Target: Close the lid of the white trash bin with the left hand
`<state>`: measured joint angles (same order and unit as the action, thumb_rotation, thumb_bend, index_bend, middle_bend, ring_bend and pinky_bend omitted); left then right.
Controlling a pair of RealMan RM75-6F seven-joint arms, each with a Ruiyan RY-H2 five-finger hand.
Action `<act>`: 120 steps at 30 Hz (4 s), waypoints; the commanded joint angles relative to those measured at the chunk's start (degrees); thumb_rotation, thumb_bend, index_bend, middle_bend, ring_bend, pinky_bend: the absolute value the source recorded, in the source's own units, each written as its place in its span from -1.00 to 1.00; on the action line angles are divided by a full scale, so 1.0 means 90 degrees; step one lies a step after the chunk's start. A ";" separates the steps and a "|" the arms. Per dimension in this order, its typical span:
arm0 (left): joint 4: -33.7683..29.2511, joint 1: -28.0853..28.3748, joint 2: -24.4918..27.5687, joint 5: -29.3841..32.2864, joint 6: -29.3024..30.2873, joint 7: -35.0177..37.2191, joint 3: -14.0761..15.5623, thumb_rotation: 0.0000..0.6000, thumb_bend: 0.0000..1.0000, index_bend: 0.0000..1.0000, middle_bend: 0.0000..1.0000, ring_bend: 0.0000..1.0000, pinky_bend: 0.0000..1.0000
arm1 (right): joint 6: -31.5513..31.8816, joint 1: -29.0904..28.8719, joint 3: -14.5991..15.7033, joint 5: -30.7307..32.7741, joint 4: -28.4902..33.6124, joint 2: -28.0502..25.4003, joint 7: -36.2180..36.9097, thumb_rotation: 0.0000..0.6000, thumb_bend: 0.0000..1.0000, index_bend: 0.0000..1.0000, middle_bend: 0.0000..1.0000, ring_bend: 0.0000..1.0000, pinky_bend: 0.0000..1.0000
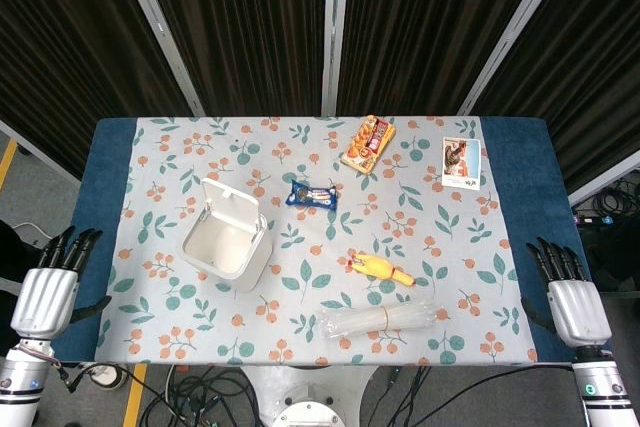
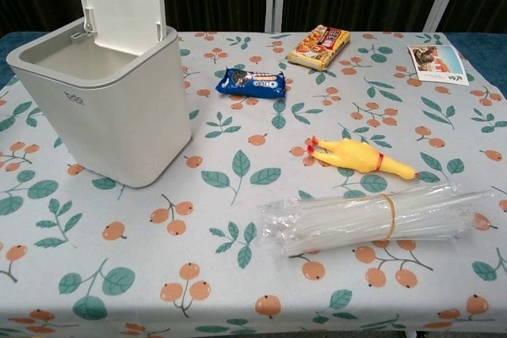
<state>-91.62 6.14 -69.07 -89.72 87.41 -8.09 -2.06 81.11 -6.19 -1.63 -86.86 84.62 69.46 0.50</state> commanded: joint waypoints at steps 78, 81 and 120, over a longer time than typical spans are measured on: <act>-0.2228 0.3152 0.1435 0.0334 -0.3038 -0.0540 -0.0717 1.00 0.73 -0.82 -0.28 -0.98 -0.74 | -0.0213 0.0012 0.0027 0.0141 -0.0544 0.0172 0.0400 1.00 -0.53 -1.00 -1.00 -1.00 -1.00; -0.2313 0.3031 0.1508 0.0256 -0.2961 -0.0576 -0.0568 1.00 0.73 -0.82 -0.27 -0.98 -0.74 | -0.0219 0.0003 0.0027 0.0134 -0.0540 0.0185 0.0382 1.00 -0.53 -1.00 -1.00 -1.00 -1.00; -0.1699 0.2315 0.0921 -0.0162 -0.1593 -0.0133 -0.0313 1.00 0.71 -0.80 -0.39 -0.94 -0.74 | -0.0263 -0.0012 0.0040 0.0148 -0.0575 0.0255 0.0362 1.00 -0.52 -1.00 -1.00 -1.00 -1.00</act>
<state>-106.54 28.77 -62.00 -90.37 68.99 -10.34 -3.68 78.75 -6.30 -1.28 -85.53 79.44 71.75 3.75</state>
